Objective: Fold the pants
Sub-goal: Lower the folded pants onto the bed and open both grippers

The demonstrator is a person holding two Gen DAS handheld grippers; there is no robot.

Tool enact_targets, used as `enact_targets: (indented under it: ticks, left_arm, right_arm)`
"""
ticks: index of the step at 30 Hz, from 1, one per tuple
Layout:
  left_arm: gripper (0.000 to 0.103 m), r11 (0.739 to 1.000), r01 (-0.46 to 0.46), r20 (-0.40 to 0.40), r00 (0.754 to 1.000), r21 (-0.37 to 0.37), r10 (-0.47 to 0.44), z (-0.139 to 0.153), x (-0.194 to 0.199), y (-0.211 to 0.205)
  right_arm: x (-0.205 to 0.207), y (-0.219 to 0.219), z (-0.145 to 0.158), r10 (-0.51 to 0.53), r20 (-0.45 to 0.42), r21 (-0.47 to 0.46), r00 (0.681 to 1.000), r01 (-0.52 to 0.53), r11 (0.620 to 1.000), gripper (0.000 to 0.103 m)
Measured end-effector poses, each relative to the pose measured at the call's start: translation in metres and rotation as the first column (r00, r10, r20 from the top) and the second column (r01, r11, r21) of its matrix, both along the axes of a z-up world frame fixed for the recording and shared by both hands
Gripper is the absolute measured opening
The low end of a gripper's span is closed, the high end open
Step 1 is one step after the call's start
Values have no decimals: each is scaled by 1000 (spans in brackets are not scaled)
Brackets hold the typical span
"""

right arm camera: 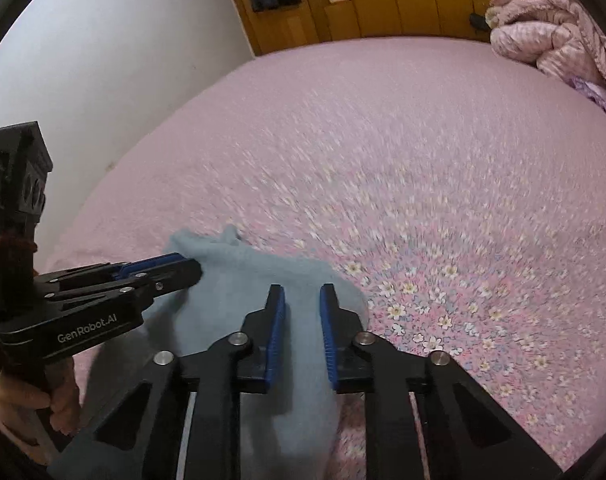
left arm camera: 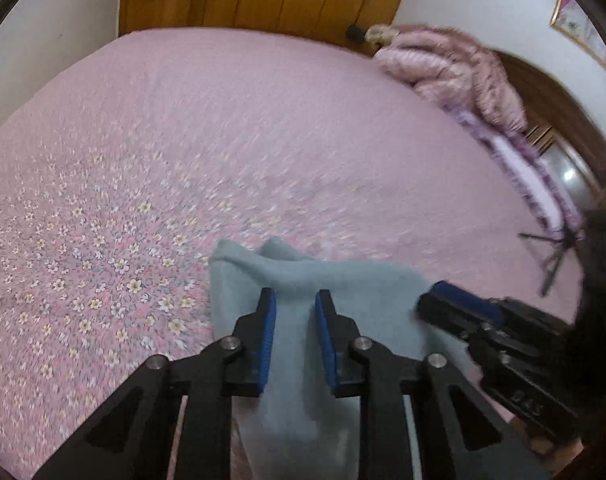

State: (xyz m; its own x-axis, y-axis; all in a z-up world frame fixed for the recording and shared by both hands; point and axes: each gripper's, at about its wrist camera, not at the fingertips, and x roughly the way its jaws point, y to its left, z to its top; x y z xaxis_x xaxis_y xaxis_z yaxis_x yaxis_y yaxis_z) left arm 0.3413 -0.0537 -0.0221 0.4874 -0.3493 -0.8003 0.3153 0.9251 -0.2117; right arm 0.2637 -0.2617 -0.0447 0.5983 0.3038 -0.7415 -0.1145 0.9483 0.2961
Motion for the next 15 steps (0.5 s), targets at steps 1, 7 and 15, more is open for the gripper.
enact_targets:
  ticks: [1, 7, 15]
  left_arm:
    - [19, 1000, -4, -15, 1000, 14, 5, -9, 4, 1]
    - [20, 999, -24, -24, 999, -43, 23, -18, 6, 10]
    - [20, 998, 18, -23, 1000, -66, -19, 11, -43, 25]
  right_arm:
    - [5, 1, -7, -3, -9, 1, 1000, 3, 1000, 14]
    - [-2, -2, -3, -5, 6, 6, 1000, 5, 1000, 15]
    - [-49, -6, 32, 29, 25, 82, 999, -31, 996, 15]
